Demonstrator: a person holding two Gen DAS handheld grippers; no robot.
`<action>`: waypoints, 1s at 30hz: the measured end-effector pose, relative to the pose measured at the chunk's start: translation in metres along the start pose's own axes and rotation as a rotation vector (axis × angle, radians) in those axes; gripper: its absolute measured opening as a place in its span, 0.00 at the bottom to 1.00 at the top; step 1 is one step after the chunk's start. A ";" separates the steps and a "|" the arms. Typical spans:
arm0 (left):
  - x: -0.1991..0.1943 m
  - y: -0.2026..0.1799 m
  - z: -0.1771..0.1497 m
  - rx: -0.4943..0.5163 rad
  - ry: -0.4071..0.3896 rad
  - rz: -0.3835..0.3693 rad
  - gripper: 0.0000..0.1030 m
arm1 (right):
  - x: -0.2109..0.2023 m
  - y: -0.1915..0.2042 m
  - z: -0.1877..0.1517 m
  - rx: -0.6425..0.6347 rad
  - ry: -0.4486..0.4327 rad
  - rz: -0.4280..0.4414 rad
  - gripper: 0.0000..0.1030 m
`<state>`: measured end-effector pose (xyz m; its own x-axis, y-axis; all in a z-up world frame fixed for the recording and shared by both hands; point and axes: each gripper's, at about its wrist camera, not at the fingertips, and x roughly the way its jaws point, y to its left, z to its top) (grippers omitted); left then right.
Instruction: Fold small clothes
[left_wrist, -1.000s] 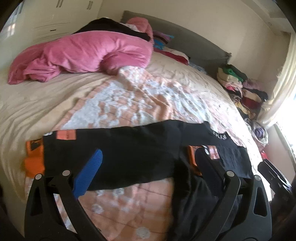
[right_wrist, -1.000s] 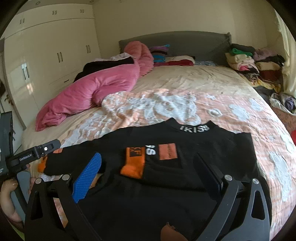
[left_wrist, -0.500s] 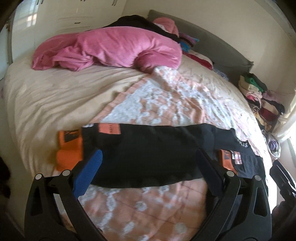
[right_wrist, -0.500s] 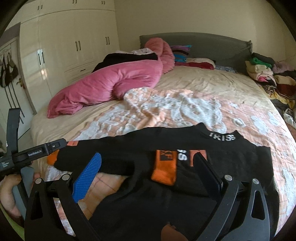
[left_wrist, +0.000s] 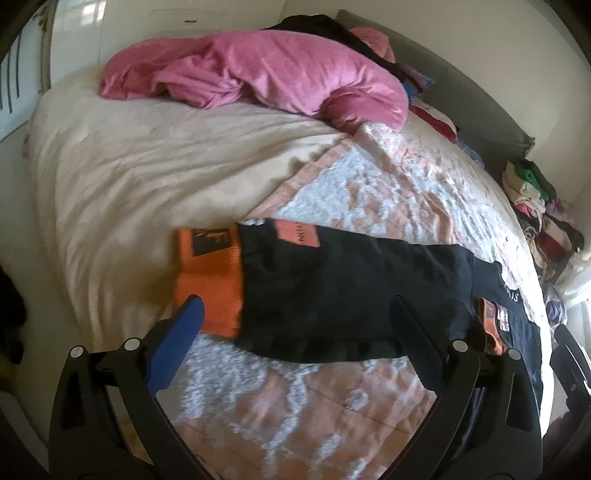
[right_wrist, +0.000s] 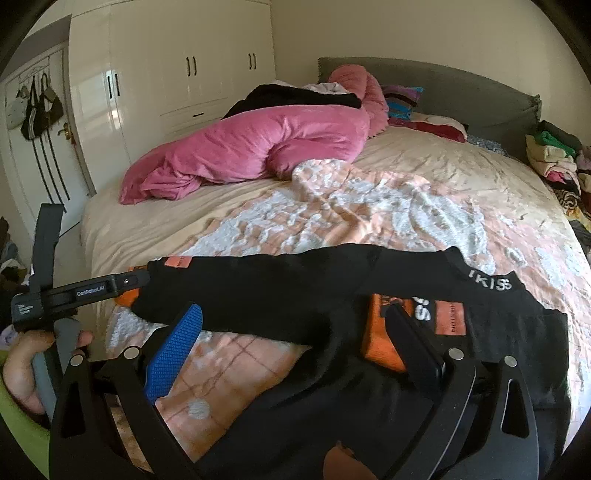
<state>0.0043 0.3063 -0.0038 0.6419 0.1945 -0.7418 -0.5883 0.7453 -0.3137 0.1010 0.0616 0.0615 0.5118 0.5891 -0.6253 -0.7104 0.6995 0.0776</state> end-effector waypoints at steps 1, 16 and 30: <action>0.002 0.005 0.000 -0.010 0.008 0.008 0.91 | 0.001 0.002 0.000 -0.002 0.001 0.005 0.96; 0.023 0.053 -0.007 -0.185 0.036 -0.068 0.91 | 0.010 0.023 -0.005 -0.040 0.036 0.038 0.96; -0.004 0.057 0.006 -0.200 -0.146 -0.176 0.07 | 0.006 0.004 -0.022 0.058 0.047 0.037 0.96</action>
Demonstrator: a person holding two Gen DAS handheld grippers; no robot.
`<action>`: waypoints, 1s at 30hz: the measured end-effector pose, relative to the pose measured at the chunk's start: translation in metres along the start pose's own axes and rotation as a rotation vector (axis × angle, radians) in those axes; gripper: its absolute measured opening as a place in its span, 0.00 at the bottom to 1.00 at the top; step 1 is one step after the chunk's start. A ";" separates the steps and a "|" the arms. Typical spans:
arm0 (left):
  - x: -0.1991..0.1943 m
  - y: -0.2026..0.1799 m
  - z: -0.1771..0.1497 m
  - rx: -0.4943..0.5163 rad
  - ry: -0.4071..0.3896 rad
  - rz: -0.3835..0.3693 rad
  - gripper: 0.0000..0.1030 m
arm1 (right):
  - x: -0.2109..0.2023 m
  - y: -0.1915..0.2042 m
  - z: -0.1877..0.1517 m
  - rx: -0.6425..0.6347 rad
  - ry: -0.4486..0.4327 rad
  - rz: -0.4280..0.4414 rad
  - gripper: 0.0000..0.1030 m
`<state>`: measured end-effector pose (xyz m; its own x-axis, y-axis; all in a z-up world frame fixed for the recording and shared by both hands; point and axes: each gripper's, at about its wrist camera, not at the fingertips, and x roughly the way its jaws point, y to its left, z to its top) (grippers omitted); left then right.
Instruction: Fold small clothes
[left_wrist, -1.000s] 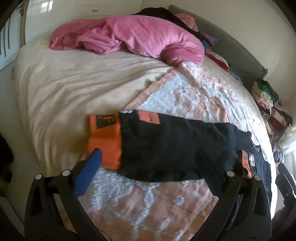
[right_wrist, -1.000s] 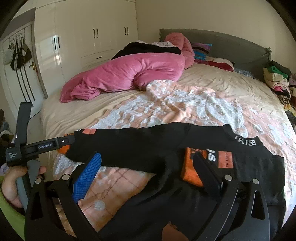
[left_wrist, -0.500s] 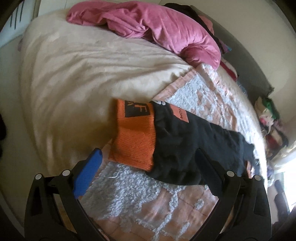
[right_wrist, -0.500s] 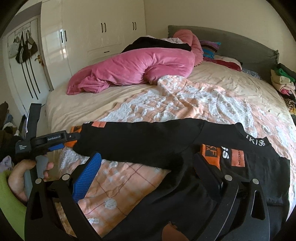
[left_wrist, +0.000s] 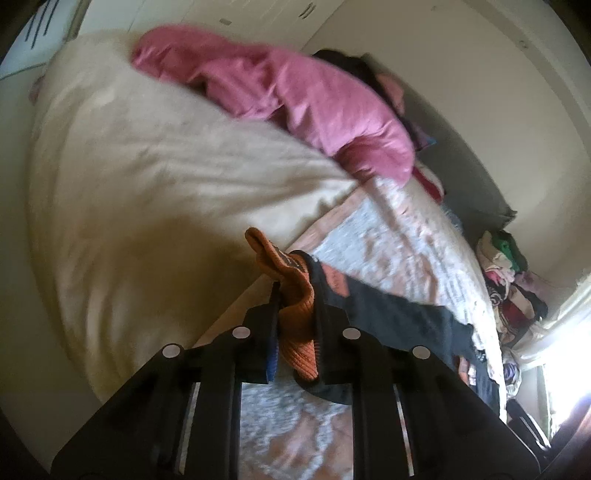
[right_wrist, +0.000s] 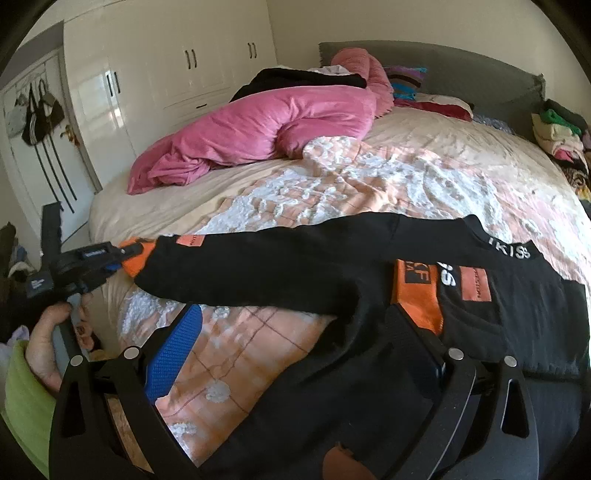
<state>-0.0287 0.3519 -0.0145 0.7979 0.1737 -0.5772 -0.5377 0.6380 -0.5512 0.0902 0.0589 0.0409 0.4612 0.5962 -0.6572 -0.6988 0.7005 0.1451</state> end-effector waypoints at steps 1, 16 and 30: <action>-0.003 -0.005 0.001 0.008 -0.008 -0.015 0.07 | -0.002 -0.002 0.000 0.007 -0.003 -0.001 0.96; -0.040 -0.109 0.003 0.185 -0.073 -0.192 0.06 | -0.047 -0.048 -0.007 0.128 -0.089 -0.057 0.96; -0.029 -0.177 -0.021 0.293 -0.019 -0.272 0.06 | -0.079 -0.090 -0.019 0.208 -0.127 -0.180 0.96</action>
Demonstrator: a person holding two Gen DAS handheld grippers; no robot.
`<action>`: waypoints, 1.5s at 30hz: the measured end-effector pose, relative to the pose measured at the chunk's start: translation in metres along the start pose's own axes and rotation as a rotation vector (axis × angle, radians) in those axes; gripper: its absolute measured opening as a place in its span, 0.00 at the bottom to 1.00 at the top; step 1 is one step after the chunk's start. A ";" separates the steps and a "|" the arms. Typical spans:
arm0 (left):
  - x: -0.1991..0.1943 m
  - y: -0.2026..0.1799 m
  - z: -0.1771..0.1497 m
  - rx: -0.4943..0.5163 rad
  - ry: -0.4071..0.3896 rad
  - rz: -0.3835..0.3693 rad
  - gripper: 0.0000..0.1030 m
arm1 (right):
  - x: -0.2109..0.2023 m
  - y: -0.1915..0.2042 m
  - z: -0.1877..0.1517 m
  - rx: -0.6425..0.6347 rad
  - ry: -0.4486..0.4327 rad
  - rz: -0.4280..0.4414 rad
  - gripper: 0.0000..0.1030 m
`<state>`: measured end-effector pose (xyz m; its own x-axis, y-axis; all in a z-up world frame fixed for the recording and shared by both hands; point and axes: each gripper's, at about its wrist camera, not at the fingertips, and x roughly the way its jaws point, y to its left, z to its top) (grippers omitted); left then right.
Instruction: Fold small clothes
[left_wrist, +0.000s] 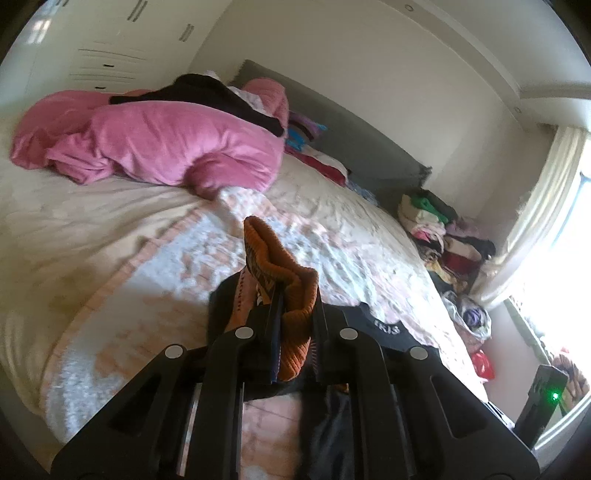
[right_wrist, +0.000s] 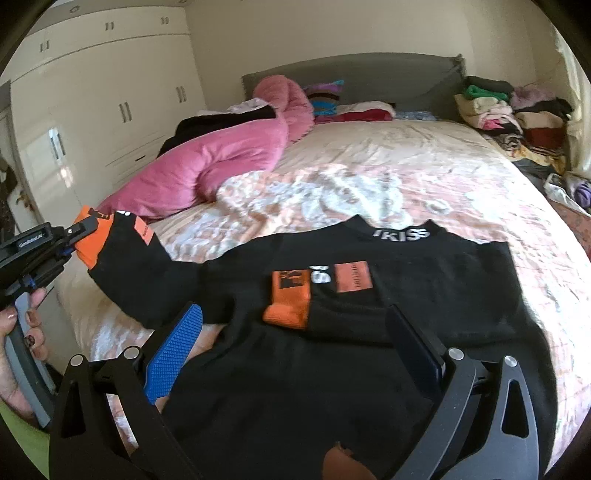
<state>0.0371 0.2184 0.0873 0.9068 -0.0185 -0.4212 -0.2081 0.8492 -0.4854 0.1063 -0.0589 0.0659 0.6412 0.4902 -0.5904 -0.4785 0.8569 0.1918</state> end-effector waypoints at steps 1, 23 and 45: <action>0.002 -0.004 0.000 0.006 0.005 -0.005 0.06 | -0.003 -0.006 0.000 0.012 -0.006 -0.009 0.96; 0.076 -0.132 -0.018 0.154 0.137 -0.224 0.06 | -0.059 -0.096 -0.002 0.165 -0.087 -0.181 0.96; 0.166 -0.191 -0.101 0.253 0.421 -0.344 0.06 | -0.068 -0.180 -0.026 0.342 -0.084 -0.348 0.96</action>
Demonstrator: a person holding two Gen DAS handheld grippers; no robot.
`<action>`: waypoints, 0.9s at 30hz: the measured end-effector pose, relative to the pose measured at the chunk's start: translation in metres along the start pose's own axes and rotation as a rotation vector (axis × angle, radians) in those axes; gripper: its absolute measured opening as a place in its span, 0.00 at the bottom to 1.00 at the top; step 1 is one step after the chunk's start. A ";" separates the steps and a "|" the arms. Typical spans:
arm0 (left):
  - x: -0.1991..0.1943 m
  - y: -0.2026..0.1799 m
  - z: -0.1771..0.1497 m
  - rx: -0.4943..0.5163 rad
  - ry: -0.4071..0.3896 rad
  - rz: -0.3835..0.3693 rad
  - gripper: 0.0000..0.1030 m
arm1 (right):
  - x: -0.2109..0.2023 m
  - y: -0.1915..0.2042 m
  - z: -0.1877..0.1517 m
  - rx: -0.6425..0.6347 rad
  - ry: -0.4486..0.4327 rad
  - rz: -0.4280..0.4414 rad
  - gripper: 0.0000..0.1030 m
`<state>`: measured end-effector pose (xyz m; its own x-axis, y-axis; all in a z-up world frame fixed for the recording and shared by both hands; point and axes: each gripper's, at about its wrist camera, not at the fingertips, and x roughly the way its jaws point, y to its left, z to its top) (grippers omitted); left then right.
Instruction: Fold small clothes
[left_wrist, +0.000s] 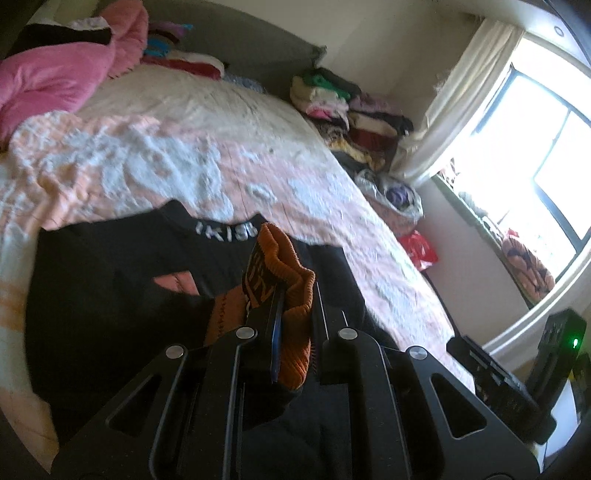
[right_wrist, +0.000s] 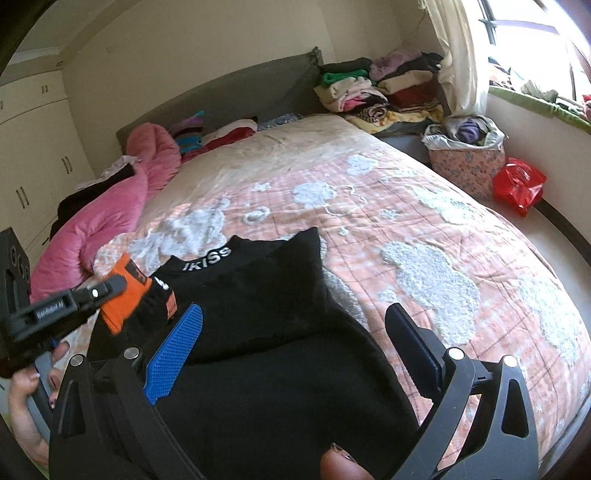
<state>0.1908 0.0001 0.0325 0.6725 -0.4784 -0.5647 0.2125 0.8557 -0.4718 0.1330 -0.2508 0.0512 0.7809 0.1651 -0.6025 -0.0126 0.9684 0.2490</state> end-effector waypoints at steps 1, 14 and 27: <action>0.002 0.001 -0.001 0.004 0.010 -0.003 0.06 | 0.003 -0.001 -0.001 0.005 0.004 -0.004 0.96; 0.007 0.028 -0.002 0.000 0.044 0.038 0.55 | 0.035 0.011 -0.012 -0.010 0.091 0.020 0.96; -0.038 0.095 0.021 -0.086 -0.101 0.333 0.91 | 0.114 0.072 -0.034 -0.201 0.262 0.090 0.69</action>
<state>0.2006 0.1033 0.0233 0.7626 -0.1501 -0.6293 -0.0880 0.9396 -0.3307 0.2002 -0.1561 -0.0251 0.5842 0.2684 -0.7659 -0.2173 0.9610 0.1710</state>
